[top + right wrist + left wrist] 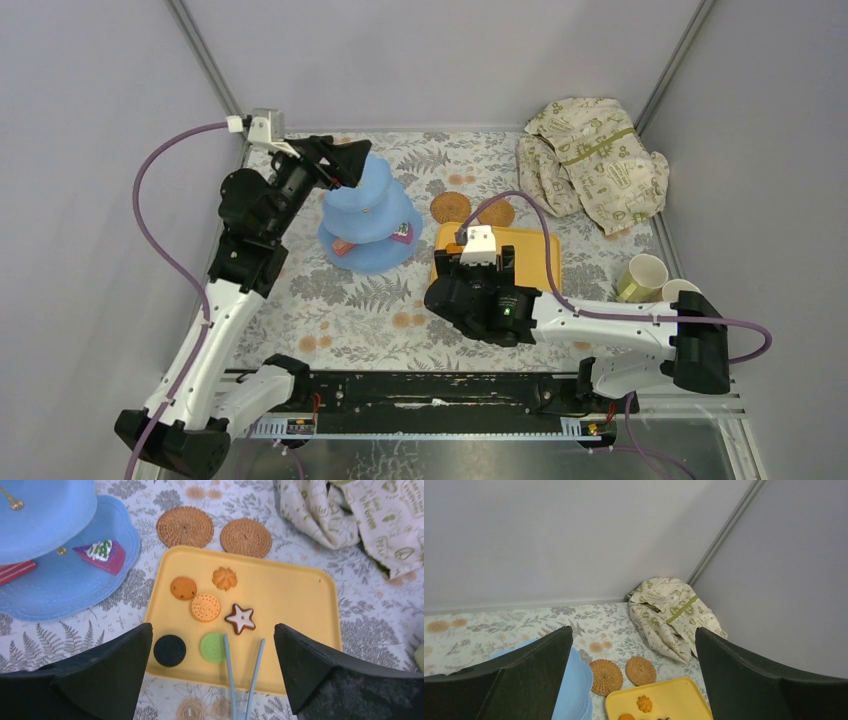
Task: Serve the afternoon tea
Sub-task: Pick up the clamp from the tray.
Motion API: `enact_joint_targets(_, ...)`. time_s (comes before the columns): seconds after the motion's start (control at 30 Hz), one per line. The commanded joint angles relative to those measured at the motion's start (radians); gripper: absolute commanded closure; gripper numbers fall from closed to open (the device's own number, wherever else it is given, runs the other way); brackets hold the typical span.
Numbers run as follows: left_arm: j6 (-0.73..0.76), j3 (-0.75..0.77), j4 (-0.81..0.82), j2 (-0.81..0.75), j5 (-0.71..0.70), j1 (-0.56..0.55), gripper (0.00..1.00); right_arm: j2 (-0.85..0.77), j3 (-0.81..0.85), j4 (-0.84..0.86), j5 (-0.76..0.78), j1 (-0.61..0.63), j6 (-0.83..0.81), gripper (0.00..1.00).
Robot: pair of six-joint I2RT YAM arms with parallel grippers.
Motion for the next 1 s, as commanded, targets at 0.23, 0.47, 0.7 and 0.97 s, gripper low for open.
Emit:
enact_joint_targets(0.23,0.008,0.084,0.009,0.076,0.216,-0.004,0.00,-0.131,-0.061,0.195,0.010,-0.102,-0.164,0.20)
enact_joint_targets(0.47,0.023,0.057,0.049,0.071,0.268,-0.004,0.01,-0.063,-0.011,-0.129,-0.078,-0.145,0.087,0.21)
enact_joint_targets(0.7,0.007,0.013,0.029,0.043,0.094,-0.004,0.19,-0.037,-0.126,-0.168,-0.191,-0.146,0.268,0.21)
enact_joint_targets(0.97,-0.030,-0.046,0.042,0.033,0.025,-0.004,0.19,-0.049,-0.258,-0.031,-0.275,-0.158,0.224,0.22)
